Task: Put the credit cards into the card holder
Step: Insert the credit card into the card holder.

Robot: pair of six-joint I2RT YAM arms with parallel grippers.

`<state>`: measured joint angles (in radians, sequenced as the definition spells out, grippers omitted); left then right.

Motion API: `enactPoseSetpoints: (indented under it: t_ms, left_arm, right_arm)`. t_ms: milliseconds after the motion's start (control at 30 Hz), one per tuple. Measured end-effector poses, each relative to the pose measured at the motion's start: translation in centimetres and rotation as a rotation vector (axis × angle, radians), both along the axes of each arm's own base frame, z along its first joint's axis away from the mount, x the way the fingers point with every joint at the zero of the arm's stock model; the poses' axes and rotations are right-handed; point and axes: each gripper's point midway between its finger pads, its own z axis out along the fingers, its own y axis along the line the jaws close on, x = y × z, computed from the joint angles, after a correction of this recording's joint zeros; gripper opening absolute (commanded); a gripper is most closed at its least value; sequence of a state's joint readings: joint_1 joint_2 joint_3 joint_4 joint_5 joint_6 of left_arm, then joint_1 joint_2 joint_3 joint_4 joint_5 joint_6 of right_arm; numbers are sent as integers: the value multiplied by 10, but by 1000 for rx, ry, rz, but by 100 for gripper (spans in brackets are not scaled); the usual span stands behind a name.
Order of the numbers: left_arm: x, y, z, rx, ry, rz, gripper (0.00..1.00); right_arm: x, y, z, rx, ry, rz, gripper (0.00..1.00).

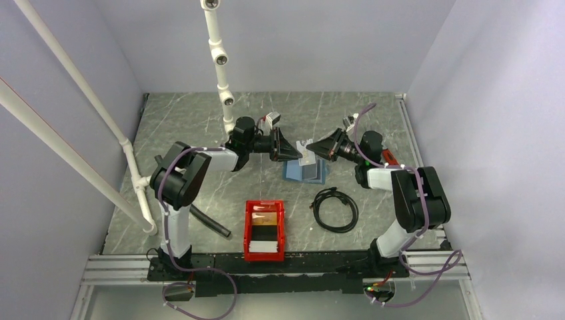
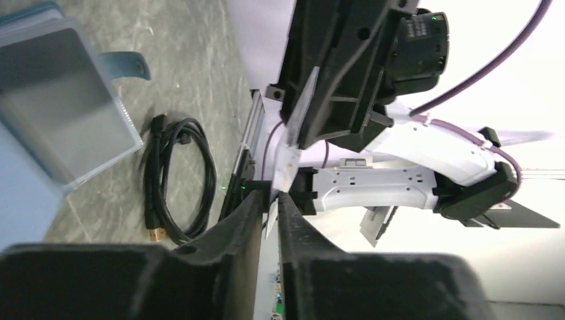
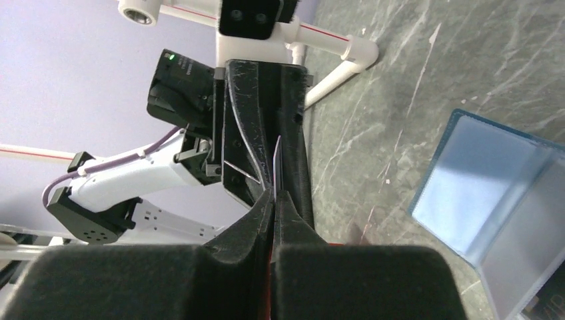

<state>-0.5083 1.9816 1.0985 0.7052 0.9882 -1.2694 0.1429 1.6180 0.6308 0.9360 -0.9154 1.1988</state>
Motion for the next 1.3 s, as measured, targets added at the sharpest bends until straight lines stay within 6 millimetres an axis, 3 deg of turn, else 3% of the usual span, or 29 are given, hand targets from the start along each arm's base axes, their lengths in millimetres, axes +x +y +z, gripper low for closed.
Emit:
enactPoseSetpoints:
  t_ms: [67, 167, 300, 400, 533, 800, 967, 1300]
  left_arm:
    - [1, -1, 3, -23, -1, -5, 0]
    - [2, -2, 0, -13, -13, -9, 0]
    - [14, -4, -19, 141, -18, 9, 0]
    - [29, 0, -30, 288, -47, 16, 0]
    - [30, 11, -51, 406, -50, -29, 0]
    - [5, 29, -121, 545, 126, -126, 0]
    - [4, 26, -121, 536, 143, -147, 0]
    - [8, 21, -112, 496, 112, -156, 0]
  right_arm:
    - [2, -1, -5, 0, 15, -2, 1]
    - [3, -3, -16, -31, 24, -8, 24]
    - [10, -12, -47, -200, 48, -40, 33]
    - [13, -20, -64, -339, 47, -38, 23]
    - [4, -24, -83, -447, 56, 6, 2]
    - [-14, -32, -129, -591, 151, 43, 0]
    - [-15, -40, -151, -651, 215, 37, 0]
    - [-12, -43, -151, -680, 224, 24, 0]
